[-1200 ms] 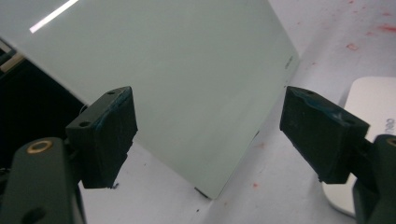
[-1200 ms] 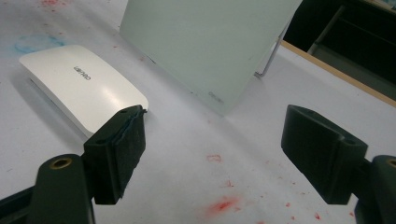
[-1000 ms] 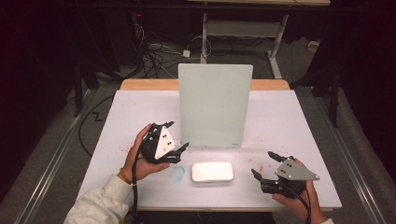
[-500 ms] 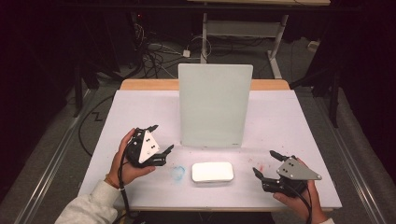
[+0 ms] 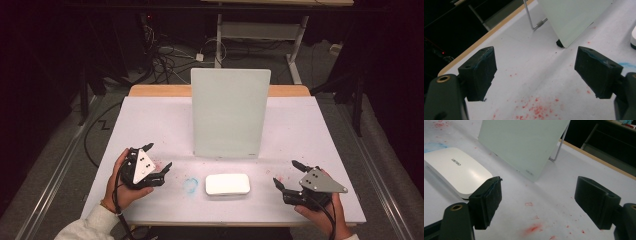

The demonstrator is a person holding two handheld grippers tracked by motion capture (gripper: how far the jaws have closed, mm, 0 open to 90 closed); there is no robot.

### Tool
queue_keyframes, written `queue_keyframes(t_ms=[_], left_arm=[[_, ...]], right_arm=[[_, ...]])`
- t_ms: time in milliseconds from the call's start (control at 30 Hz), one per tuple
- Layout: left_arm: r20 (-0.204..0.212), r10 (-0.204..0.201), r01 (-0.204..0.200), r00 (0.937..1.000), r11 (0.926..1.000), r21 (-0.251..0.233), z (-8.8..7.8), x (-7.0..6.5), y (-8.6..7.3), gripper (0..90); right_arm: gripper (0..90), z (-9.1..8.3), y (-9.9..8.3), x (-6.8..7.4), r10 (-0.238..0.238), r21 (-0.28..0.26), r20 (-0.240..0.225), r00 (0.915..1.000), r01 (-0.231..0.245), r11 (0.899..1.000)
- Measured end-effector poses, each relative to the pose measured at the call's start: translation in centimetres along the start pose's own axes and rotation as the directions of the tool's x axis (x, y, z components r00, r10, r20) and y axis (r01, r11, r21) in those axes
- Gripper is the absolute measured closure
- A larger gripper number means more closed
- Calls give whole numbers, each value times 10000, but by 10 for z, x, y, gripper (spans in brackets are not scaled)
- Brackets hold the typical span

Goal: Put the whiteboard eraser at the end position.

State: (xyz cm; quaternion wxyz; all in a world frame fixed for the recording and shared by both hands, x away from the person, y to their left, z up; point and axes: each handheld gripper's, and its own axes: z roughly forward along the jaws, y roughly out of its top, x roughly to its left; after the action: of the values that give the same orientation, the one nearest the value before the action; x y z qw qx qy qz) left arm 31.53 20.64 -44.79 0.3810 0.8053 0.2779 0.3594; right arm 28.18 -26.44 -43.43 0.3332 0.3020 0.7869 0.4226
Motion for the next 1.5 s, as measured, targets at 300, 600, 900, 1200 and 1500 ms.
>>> queue_keyframes(t_ms=[300, 600, 900, 1200, 1500], left_arm=[[226, -186, 172, 9996, 9980, 604, -8, -6, -21, 161], [522, -424, 369, 9977, 9940, 1027, -14, -10, -33, 160], [933, -260, 141, 9953, 9920, 1257, -10, -18, -33, 160], [1031, -256, 153, 9943, 9950, 991, -9, -16, -30, 160], [880, -400, 315, 9953, 9949, 957, -12, -12, -32, 160]], right_arm=[[224, -1, -1, -3, 167, -97, 176, 9997, -165, 9998], [200, 0, -3, -4, 146, -53, 360, 9992, -144, 9999], [166, 1, -3, -6, 307, -127, 590, 9978, -300, 9995], [167, 2, -3, -3, 200, -81, 659, 9976, -195, 9998], [168, 3, 0, 0, 92, -153, 681, 9976, -81, 9998]])
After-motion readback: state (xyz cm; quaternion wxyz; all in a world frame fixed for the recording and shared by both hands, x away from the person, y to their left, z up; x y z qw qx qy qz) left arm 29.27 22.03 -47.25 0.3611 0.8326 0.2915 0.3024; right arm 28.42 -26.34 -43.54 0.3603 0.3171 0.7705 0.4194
